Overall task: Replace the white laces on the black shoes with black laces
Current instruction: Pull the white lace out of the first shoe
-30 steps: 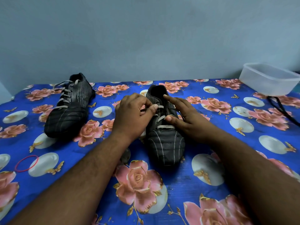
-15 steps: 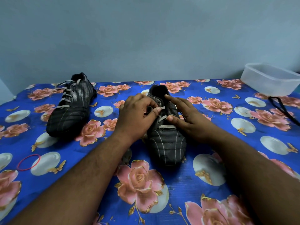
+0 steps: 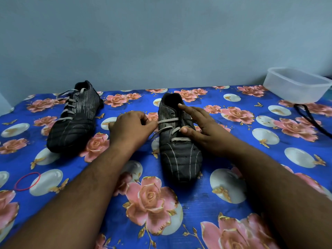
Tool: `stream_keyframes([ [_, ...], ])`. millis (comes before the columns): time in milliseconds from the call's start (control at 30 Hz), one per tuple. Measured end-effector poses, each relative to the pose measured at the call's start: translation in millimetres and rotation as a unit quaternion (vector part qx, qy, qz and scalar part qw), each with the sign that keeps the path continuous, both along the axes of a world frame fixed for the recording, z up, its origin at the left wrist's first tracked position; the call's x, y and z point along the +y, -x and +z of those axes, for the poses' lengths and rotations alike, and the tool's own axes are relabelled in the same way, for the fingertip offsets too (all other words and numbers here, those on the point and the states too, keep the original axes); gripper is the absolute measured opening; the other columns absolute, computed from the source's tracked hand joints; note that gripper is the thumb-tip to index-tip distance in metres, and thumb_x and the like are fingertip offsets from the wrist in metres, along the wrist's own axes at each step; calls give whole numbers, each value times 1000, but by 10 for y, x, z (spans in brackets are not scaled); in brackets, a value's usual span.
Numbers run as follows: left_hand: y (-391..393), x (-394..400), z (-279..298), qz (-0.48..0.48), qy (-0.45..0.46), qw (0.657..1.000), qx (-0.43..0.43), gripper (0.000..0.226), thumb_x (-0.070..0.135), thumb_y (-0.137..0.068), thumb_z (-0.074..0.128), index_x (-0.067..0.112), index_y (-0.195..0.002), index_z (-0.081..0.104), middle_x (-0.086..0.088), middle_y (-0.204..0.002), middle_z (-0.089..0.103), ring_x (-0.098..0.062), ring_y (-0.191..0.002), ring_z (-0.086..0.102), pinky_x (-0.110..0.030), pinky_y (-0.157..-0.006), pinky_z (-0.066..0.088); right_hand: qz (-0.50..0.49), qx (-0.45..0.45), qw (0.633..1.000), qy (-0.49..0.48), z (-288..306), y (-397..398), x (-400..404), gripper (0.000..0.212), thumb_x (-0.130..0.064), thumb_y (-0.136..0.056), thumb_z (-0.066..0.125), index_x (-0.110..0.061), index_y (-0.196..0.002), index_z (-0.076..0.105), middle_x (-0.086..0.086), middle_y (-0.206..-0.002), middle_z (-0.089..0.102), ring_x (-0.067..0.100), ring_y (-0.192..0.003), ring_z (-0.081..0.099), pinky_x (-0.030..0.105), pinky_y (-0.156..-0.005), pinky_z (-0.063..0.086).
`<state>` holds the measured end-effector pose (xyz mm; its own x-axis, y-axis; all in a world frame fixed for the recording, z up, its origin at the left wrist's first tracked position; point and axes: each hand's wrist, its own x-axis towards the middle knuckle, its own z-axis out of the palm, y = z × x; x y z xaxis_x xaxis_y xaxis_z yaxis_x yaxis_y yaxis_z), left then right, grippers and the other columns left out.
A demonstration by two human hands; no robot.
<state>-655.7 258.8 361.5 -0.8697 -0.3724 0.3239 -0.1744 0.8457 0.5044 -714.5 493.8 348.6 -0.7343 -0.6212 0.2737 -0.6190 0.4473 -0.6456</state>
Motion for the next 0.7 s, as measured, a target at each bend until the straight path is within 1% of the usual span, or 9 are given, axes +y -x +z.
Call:
stream_keyframes([
  [67, -8, 23, -10, -64, -22, 996, 60, 28, 55, -84, 53, 29, -82, 62, 11, -92, 63, -21, -97, 60, -48, -92, 46, -1, -3, 1000, -2, 5, 1, 5, 75, -79, -82, 43, -58, -151, 22, -12, -153, 34, 10, -145, 30, 43, -118, 33],
  [133, -23, 79, -18, -153, -31, 982, 103, 37, 62, -88, 43, 33, -96, 65, 12, -100, 62, -19, -101, 59, -51, -94, 46, -3, -2, 1000, -5, 7, 4, 6, 76, -80, -82, 43, -58, -151, 21, -12, -153, 34, 11, -145, 30, 44, -118, 33],
  [233, -33, 205, -27, -204, -9, 972, 112, 49, 69, -91, 39, 29, -94, 68, 11, -99, 61, -19, -102, 56, -51, -93, 44, -1, -3, 1000, -3, 3, 3, 7, 77, -78, -82, 44, -54, -153, 23, -10, -153, 34, 10, -145, 31, 40, -118, 32],
  [300, -19, 234, -33, -197, 5, 973, 116, 46, 67, -89, 43, 28, -88, 68, 10, -96, 60, -20, -100, 56, -51, -91, 45, 1, -3, 1000, -1, 5, -1, 8, 76, -76, -83, 44, -53, -153, 23, -9, -154, 34, 9, -145, 31, 37, -118, 31],
  [400, -7, 187, -30, -169, -13, 978, 121, 37, 61, -85, 46, 28, -76, 62, 12, -88, 57, -21, -95, 56, -48, -88, 46, 2, -4, 1000, -2, 4, -1, 7, 75, -75, -84, 46, -54, -153, 23, -11, -154, 34, 7, -144, 30, 34, -117, 31],
  [467, -3, 151, -20, -145, -27, 981, 125, 32, 55, -80, 50, 27, -67, 57, 11, -80, 59, -21, -86, 57, -44, -82, 47, 3, -7, 1000, -1, 4, 0, 6, 74, -74, -85, 47, -54, -152, 24, -11, -154, 33, 7, -144, 31, 33, -116, 31],
  [500, -5, 138, -20, -132, -45, 983, 121, 31, 50, -77, 54, 22, -64, 57, 8, -75, 60, -21, -80, 58, -42, -76, 48, 4, -8, 1000, -1, 2, 1, 5, 74, -75, -85, 47, -54, -152, 24, -11, -154, 33, 6, -144, 31, 32, -116, 31],
  [600, -15, 85, -20, -89, -93, 987, 101, 26, 38, -69, 59, 13, -59, 61, 0, -62, 61, -20, -64, 58, -42, -63, 49, 6, -7, 1000, 1, 5, -1, 8, 76, -76, -83, 45, -53, -153, 24, -11, -154, 33, 6, -144, 31, 32, -116, 31],
  [700, -32, 11, -11, -52, -94, 991, 81, 28, 37, -71, 65, 12, -59, 59, -2, -57, 60, -23, -62, 59, -41, -59, 49, 4, -8, 1000, -1, 4, -2, 13, 77, -76, -83, 44, -52, -153, 24, -10, -154, 34, 7, -143, 32, 33, -116, 31],
])
